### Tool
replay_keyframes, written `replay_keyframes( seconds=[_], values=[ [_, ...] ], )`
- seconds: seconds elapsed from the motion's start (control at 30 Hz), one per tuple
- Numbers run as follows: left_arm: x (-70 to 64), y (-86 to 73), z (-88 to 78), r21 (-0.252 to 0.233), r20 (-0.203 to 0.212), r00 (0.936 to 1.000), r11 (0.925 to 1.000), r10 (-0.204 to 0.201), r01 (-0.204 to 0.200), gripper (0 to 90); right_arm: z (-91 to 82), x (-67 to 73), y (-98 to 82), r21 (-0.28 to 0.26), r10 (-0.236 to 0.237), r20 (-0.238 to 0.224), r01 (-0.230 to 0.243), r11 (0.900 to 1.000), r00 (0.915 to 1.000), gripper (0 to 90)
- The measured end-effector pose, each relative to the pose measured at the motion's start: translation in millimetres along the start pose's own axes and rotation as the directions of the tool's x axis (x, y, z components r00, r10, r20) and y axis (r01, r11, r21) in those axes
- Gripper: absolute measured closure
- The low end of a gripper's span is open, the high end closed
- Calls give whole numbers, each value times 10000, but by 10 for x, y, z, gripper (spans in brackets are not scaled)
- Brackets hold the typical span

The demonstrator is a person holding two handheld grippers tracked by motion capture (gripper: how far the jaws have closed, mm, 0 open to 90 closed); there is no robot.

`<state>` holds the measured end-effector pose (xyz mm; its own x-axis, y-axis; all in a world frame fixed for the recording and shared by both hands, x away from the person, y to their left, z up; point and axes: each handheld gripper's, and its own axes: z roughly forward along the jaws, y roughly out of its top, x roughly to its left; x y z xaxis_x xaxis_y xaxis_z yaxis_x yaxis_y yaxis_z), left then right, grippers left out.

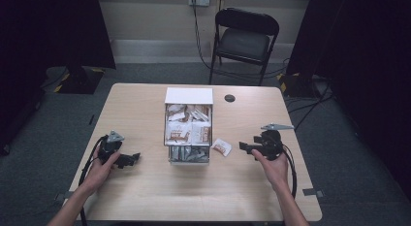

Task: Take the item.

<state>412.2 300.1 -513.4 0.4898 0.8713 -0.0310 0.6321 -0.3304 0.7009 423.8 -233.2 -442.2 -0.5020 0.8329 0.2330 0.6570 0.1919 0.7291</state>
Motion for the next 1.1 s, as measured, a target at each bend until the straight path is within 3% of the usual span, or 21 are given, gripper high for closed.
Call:
replay_keyframes(
  seconds=[0.2,0.3,0.53,0.7,0.8,0.93,1.0,1.07,1.1],
  values=[
    [-1,-1,-1,0,-3,10000,10000,-3,3,0,-157,-116,-129,192,259,277,-265,9995,9993,196],
    [-1,-1,0,-8,-9,10000,10000,-2,2,0,-222,-198,-197,362,413,634,-436,9984,9971,181],
    [-1,-1,0,-7,-4,10000,10000,-14,14,0,-255,-391,-422,561,846,1354,-928,9941,9872,181],
    [-1,-1,0,-9,-8,10000,10000,-2,2,0,-210,-509,-539,1063,999,2062,-1238,9866,9734,172],
    [-1,-1,0,-8,-4,10000,10000,-13,13,0,-178,-509,-570,1392,992,2366,-1347,9811,9665,161],
    [-2,-2,-1,-10,8,10000,10000,-15,15,0,-146,-467,-592,1369,746,2902,-1185,9835,9540,158],
    [-2,-2,-1,-12,6,10000,10000,-14,14,0,-116,-427,-621,1237,417,3302,-870,9885,9430,142],
    [-1,-2,-2,-3,10,10000,10000,-2,2,0,-73,-354,-699,824,83,3822,-430,9957,9240,117],
    [-1,-3,-2,-7,7,10000,10000,2,-2,0,-65,-343,-736,496,214,3860,-439,9978,9223,114]
  ],
)
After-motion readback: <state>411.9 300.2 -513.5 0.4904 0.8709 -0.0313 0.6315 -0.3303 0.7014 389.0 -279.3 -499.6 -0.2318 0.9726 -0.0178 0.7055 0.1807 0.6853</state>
